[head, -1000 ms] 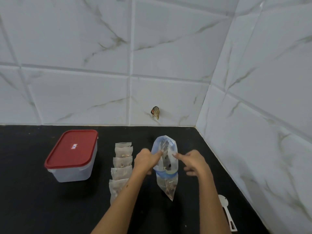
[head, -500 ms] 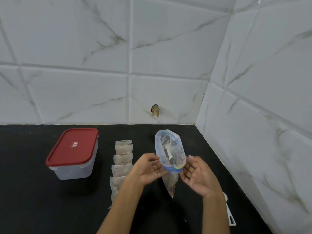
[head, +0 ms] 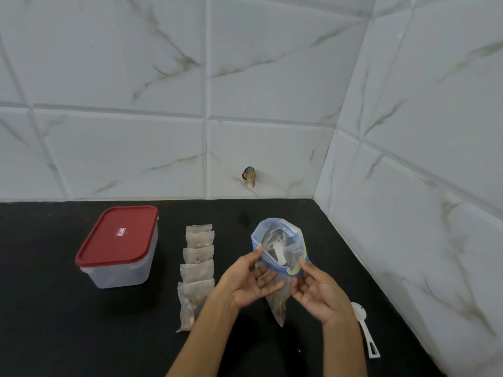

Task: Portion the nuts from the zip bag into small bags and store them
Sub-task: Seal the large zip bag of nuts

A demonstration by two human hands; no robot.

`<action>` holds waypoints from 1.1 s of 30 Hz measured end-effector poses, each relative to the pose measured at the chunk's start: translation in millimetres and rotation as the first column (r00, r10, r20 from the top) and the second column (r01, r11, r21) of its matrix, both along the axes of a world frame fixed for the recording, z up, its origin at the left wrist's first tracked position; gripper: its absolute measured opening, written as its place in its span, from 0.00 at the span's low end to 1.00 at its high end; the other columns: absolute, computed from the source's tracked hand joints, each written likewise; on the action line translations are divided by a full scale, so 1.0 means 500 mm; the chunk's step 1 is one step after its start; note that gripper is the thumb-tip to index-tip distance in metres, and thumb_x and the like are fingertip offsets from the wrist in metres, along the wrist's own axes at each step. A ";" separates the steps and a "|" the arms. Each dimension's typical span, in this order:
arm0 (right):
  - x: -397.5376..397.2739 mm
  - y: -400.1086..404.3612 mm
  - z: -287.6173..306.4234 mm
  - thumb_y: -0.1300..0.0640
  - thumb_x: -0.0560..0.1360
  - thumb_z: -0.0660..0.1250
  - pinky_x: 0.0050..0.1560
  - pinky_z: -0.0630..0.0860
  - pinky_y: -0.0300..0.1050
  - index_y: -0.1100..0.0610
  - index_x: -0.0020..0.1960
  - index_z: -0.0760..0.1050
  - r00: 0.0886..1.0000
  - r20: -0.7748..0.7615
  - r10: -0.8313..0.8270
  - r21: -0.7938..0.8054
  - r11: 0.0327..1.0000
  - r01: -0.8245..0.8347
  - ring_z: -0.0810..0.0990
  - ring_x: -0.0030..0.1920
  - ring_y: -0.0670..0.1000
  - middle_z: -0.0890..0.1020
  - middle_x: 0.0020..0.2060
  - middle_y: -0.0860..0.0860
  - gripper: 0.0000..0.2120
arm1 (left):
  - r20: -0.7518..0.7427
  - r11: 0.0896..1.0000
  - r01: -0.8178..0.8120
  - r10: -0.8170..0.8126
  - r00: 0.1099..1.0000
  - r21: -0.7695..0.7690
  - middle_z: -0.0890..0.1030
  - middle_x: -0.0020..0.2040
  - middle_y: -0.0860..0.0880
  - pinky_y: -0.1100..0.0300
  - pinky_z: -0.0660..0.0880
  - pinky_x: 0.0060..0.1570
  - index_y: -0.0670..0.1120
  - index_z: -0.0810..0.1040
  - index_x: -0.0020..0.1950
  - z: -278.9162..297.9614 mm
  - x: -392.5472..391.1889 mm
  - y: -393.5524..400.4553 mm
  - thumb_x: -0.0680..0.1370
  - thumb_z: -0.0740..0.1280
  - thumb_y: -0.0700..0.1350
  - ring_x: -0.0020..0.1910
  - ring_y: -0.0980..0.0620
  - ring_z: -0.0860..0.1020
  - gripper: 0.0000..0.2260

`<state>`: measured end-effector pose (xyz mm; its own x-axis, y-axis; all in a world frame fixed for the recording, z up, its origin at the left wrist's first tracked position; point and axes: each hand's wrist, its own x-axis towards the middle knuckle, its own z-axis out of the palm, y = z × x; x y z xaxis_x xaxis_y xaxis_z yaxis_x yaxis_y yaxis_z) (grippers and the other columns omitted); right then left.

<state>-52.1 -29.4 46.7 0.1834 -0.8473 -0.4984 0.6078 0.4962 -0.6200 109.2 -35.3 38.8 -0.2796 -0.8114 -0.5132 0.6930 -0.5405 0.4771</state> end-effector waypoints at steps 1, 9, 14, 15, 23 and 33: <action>0.000 0.001 -0.002 0.63 0.68 0.69 0.44 0.78 0.45 0.61 0.56 0.76 0.997 0.073 -0.010 0.004 1.000 0.010 0.78 0.49 0.53 0.82 0.50 0.58 0.17 | -0.014 0.999 0.009 -0.009 1.000 -0.038 0.81 0.44 0.40 0.46 0.82 0.41 0.39 0.77 0.52 0.000 -0.001 0.003 0.72 0.71 0.42 0.46 0.43 0.80 0.11; -0.007 0.009 0.008 0.66 0.66 0.72 0.44 0.77 0.46 0.60 0.52 0.78 0.973 -0.230 -0.011 -0.083 0.997 -0.009 0.81 0.46 0.52 0.84 0.44 0.57 0.14 | 0.228 0.993 -0.031 0.057 0.972 -0.113 0.85 0.40 0.42 0.59 0.81 0.35 0.39 0.77 0.51 0.003 -0.013 0.015 0.68 0.74 0.33 0.38 0.49 0.84 0.13; 0.018 0.006 0.015 0.68 0.64 0.75 0.34 0.75 0.42 0.60 0.43 0.78 0.636 -0.730 -0.252 -0.218 0.967 0.133 0.79 0.36 0.50 0.82 0.36 0.55 0.11 | 0.672 0.962 -0.144 0.267 0.690 -0.234 0.81 0.35 0.43 0.57 0.81 0.33 0.40 0.74 0.42 0.000 -0.044 0.023 0.68 0.75 0.33 0.32 0.49 0.82 0.10; 0.028 0.006 0.015 0.68 0.64 0.75 0.35 0.76 0.44 0.59 0.43 0.78 0.507 -0.809 -0.298 -0.266 0.954 0.135 0.80 0.36 0.50 0.82 0.36 0.54 0.11 | 0.742 0.946 -0.129 0.315 0.591 -0.298 0.80 0.34 0.44 0.55 0.81 0.34 0.42 0.73 0.40 -0.001 -0.051 0.025 0.67 0.75 0.33 0.32 0.48 0.82 0.12; 0.036 0.001 0.035 0.75 0.67 0.67 0.36 0.75 0.41 0.60 0.48 0.77 0.705 -0.679 -0.206 -0.228 0.972 0.064 0.79 0.38 0.49 0.81 0.40 0.55 0.14 | 0.713 0.968 0.009 0.180 0.677 -0.252 0.78 0.37 0.47 0.59 0.75 0.39 0.43 0.76 0.41 0.016 -0.030 0.016 0.67 0.76 0.40 0.37 0.53 0.75 0.10; 0.030 0.000 0.031 0.59 0.73 0.69 0.53 0.78 0.54 0.59 0.49 0.79 0.932 -0.340 -0.126 -0.112 0.989 0.093 0.81 0.47 0.56 0.83 0.44 0.57 0.05 | 0.251 0.994 -0.105 0.112 0.961 -0.041 0.81 0.33 0.46 0.62 0.78 0.32 0.40 0.80 0.42 0.030 -0.011 0.012 0.72 0.73 0.38 0.35 0.52 0.78 0.03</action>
